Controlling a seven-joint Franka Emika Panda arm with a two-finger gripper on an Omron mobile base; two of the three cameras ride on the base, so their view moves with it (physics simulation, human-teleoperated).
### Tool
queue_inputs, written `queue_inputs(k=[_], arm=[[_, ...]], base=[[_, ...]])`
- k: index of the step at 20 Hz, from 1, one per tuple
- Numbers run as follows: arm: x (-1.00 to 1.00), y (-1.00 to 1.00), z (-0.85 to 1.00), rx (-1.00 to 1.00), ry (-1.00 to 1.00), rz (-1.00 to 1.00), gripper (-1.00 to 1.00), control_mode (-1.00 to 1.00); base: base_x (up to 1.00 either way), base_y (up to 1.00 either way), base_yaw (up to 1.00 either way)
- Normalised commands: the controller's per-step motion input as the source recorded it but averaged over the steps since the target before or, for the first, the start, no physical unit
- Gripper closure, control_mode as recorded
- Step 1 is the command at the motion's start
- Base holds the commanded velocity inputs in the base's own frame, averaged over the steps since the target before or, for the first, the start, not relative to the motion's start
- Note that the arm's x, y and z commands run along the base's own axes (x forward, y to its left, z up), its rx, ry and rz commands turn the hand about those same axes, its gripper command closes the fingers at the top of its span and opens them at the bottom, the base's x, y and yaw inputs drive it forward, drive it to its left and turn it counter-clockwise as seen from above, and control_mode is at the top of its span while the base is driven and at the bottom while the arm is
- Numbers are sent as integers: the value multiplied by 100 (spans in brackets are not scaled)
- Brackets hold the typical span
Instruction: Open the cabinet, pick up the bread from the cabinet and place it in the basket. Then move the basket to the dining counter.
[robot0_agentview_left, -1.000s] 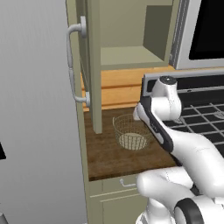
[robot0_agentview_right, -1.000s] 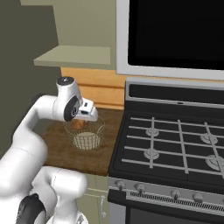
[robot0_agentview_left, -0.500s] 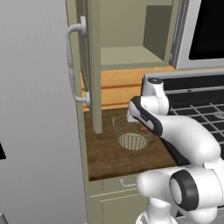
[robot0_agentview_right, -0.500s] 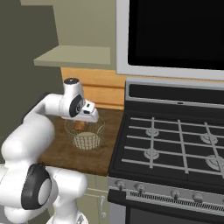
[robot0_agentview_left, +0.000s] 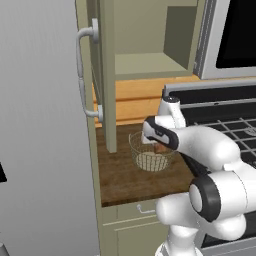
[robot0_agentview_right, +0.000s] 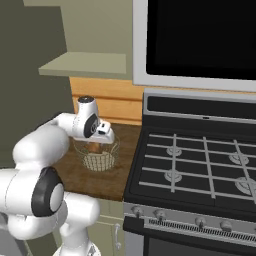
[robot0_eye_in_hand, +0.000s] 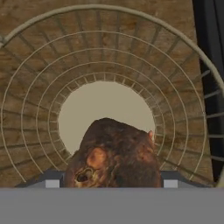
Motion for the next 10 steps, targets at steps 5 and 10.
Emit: queue_inputs(k=[5,10], arm=[[11,0,-44,0,0,2,100,-100],[4,1,-22,0,0,3,100,-100]], base=[[0,0,0],[0,0,0]])
